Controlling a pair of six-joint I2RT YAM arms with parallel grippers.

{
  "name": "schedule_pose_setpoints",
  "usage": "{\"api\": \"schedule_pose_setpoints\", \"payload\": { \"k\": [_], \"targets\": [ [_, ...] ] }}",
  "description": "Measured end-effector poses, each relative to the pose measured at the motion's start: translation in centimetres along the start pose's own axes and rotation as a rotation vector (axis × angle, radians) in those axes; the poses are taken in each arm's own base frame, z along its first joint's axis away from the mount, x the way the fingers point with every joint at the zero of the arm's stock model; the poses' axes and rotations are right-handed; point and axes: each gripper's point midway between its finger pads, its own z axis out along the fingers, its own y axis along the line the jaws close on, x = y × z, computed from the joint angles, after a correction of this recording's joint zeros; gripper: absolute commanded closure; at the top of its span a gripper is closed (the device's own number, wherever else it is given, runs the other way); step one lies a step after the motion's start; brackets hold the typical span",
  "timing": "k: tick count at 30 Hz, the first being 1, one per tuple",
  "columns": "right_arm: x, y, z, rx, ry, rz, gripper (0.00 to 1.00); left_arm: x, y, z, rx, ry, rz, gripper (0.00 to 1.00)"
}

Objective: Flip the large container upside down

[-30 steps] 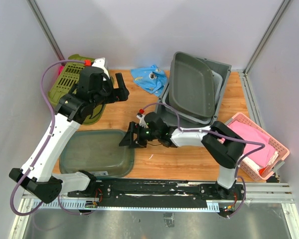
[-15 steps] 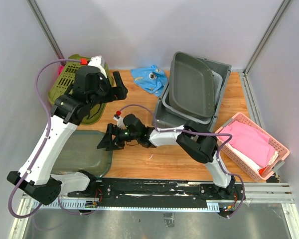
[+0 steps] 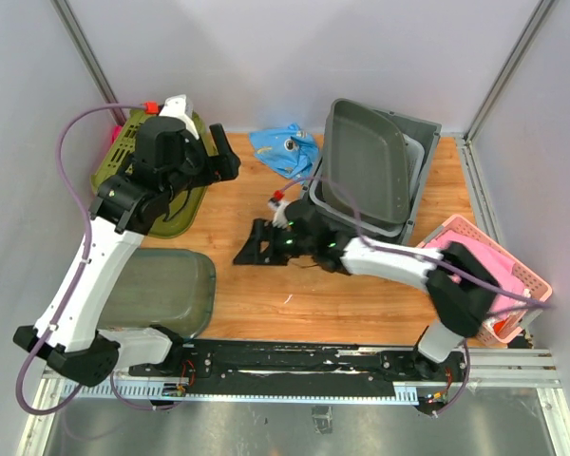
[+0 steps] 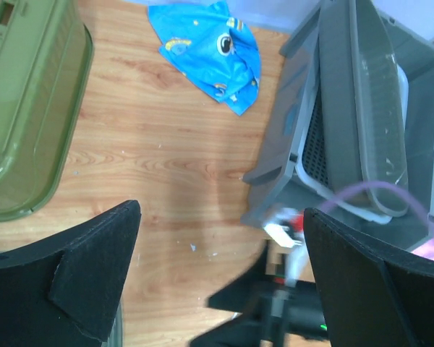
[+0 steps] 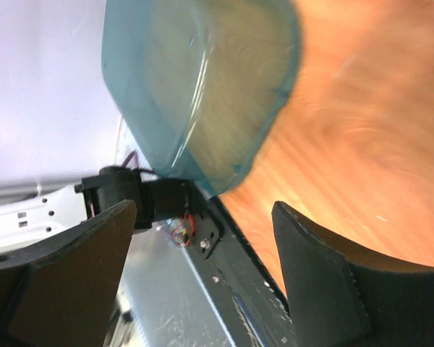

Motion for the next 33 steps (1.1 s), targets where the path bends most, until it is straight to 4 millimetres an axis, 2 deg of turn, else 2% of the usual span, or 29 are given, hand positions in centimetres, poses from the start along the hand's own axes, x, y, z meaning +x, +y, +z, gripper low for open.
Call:
{"api": "schedule_pose_setpoints", "payload": {
  "k": [2,5,8,9,12,16,20,23,26,28,31,33],
  "targets": [
    [-1.8,-0.1,-3.5,0.085,-0.084,-0.062,0.18,-0.7,-0.2,0.4,-0.008,-0.011,0.002,0.01],
    [-5.3,0.8,-11.0,0.230,-0.282,-0.209,0.15,-1.2,-1.0,2.2,-0.008,0.002,0.015,0.01],
    [-7.1,1.3,-19.1,0.358,-0.473,-0.319,0.14,-0.7,-2.1,5.0,-0.008,0.044,0.037,0.01],
    [-7.6,0.8,-22.3,0.421,-0.539,-0.341,0.14,-0.2,-2.6,6.0,-0.007,0.063,0.048,0.01],
    [-8.2,-2.0,-29.6,0.611,-0.682,-0.340,0.13,1.7,-4.9,8.5,0.014,0.122,0.092,0.01],
    [-7.3,-5.5,-36.5,0.838,-0.787,-0.299,0.13,4.1,-9.5,11.2,0.062,0.162,0.160,0.01],
    [-6.2,-6.9,-40.2,0.976,-0.846,-0.272,0.14,5.5,-13.9,13.7,0.089,0.156,0.216,0.01],
    [-5.6,-7.3,-41.7,1.029,-0.868,-0.267,0.14,5.9,-16.2,15.3,0.101,0.139,0.238,0.01],
    [-5.1,-7.6,-42.8,1.072,-0.877,-0.265,0.14,6.4,-17.3,16.9,0.090,0.123,0.259,0.01],
    [-4.8,-7.9,-43.3,1.103,-0.876,-0.261,0.14,6.9,-17.4,18.2,0.070,0.117,0.274,0.06],
    [-4.5,-8.3,-43.6,1.129,-0.867,-0.259,0.14,8.4,-17.2,19.9,0.037,0.134,0.299,0.18],
    [-4.3,-8.4,-43.7,1.140,-0.862,-0.259,0.14,9.6,-16.9,21.0,0.017,0.151,0.314,0.30]
  ]
}}
